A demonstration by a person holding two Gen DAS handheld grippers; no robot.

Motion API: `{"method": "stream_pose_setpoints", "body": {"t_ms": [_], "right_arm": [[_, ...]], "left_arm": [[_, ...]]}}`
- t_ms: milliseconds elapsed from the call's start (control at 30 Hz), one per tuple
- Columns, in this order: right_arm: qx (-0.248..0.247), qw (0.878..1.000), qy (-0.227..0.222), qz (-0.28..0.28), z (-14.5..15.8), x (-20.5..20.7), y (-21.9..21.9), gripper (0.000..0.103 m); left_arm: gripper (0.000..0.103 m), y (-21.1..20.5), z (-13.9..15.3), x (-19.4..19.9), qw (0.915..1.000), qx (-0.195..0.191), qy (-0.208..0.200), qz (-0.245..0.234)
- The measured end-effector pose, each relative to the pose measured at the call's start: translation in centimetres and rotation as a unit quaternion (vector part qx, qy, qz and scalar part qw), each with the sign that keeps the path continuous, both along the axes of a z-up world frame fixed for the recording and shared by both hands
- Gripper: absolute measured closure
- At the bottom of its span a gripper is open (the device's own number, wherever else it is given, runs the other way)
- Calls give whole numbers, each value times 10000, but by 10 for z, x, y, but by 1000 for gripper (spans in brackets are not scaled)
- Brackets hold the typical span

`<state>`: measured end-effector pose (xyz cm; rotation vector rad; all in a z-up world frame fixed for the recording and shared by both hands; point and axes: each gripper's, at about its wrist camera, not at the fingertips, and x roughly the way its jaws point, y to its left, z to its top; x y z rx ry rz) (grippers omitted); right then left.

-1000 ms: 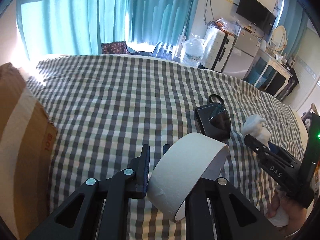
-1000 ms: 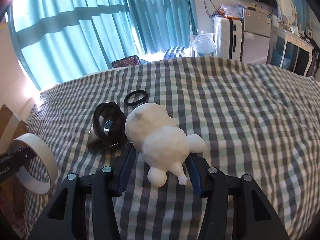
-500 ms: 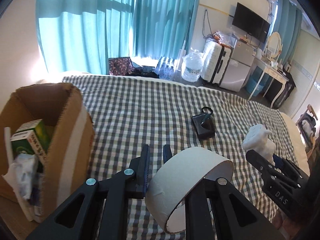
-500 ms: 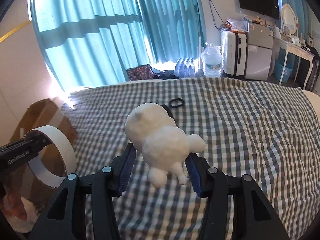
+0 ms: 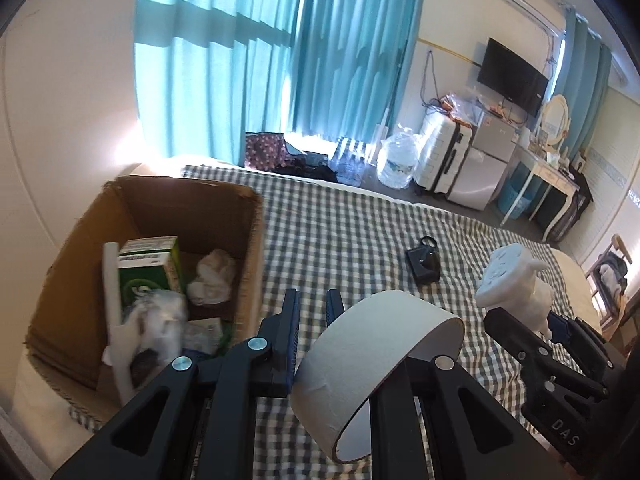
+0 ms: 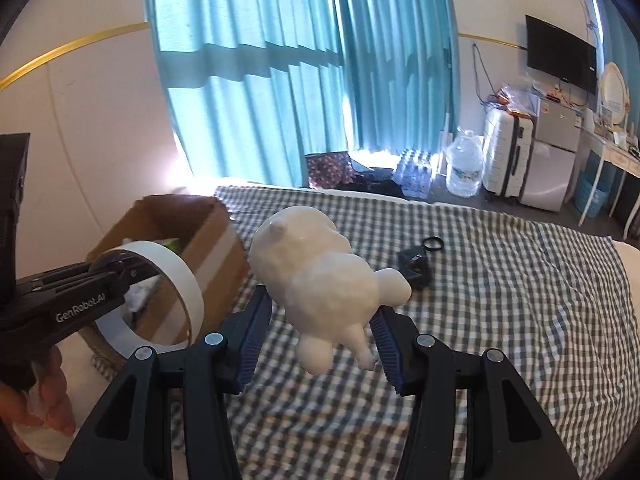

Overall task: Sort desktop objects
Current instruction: 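Carry the tape roll and plush figure with both tools over the cardboard box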

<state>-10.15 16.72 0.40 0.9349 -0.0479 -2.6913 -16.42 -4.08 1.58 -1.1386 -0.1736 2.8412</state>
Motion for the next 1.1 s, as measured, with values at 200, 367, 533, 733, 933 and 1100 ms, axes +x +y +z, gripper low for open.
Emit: {"method": "stream_pose_setpoints", "body": {"t_ms": [200,367,533,733,933,1100], "right_arm": [[-108,9994,-32,340,4,5,-45,53],[-85,9972,-157,726,-3,2,-95,53],[-122,9935,-242,1101,-17,3,-142,53],[-71,9910,-435,1263,-33,-7,-184,53],[-263,9915,-524,1158,-40,-22,-201,53],[-427,9919,-464,1106,-32,-33,-212,52]], "left_arm": [[89,-53,2,5,9995,-127,-17,282],[89,-91,-3,4,9987,-130,13,491],[89,-122,-21,4,9982,-99,-91,591],[89,-152,-39,-4,9973,-242,-187,669],[89,-156,-50,-8,9985,-243,-228,445],[89,-159,-54,-12,9986,-185,-305,401]]}}
